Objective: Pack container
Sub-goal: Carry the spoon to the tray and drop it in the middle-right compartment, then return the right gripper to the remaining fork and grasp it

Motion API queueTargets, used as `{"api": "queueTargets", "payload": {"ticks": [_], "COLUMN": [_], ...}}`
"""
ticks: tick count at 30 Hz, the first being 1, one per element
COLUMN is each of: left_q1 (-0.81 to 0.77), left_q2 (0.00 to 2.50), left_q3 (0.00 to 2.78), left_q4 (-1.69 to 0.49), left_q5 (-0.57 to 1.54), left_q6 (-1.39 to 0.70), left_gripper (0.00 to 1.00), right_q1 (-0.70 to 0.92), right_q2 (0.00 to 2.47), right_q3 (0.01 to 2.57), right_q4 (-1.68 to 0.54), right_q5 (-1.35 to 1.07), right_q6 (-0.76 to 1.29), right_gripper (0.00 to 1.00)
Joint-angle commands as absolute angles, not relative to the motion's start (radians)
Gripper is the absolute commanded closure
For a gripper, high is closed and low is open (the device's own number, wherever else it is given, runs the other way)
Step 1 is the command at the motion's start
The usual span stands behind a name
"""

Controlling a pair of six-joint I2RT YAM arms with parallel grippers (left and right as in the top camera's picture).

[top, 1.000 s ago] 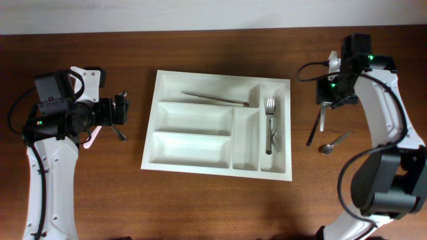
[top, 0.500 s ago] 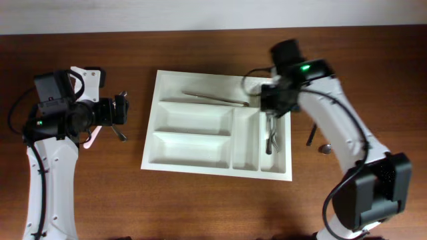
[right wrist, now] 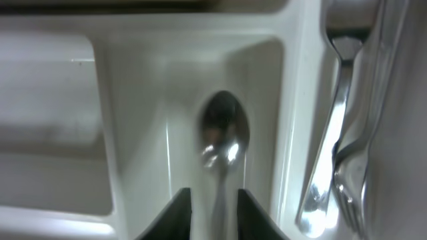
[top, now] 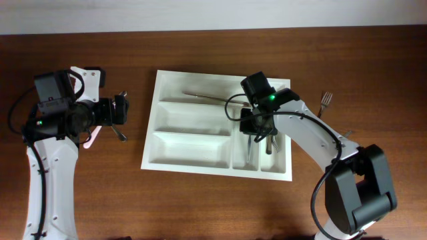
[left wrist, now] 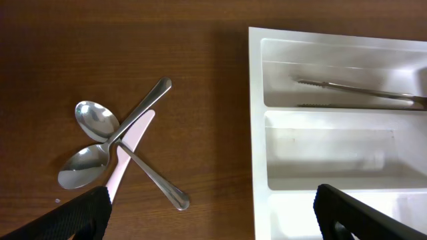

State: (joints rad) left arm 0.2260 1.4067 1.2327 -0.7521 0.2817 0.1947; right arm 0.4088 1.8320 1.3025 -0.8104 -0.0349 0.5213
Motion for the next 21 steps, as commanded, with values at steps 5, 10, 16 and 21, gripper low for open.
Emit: {"api": "queueTargets", "payload": {"ticks": [5,10,16,21], "left_q1": [0.228,0.228,0.228,0.228], "left_q2": [1.41,1.41,1.41,1.41], "left_q3": [1.248,1.248,1.248,1.248], "left_q4": [-0.75,-0.75,-0.75,-0.75], "left_q5": [0.3,0.3,0.3,0.3], "left_q6": [0.211,0.211,0.211,0.211], "left_gripper": [0.01,0.01,0.01,0.01], "right_q1": [0.403,0.316,0.097,-0.103], "right_q2": [1.815,1.742,1.693,1.713], "right_q3": [1.325,1.424,1.529,1.512], "right_q4": [-0.776,-0.789,-0.871,-0.974], "right_q5": [-0.015,-0.01,0.01,0.006], "right_q6": [0.439,0.348,0.154,0.101], "right_gripper": [0.56,0.48,0.39,0.39]}}
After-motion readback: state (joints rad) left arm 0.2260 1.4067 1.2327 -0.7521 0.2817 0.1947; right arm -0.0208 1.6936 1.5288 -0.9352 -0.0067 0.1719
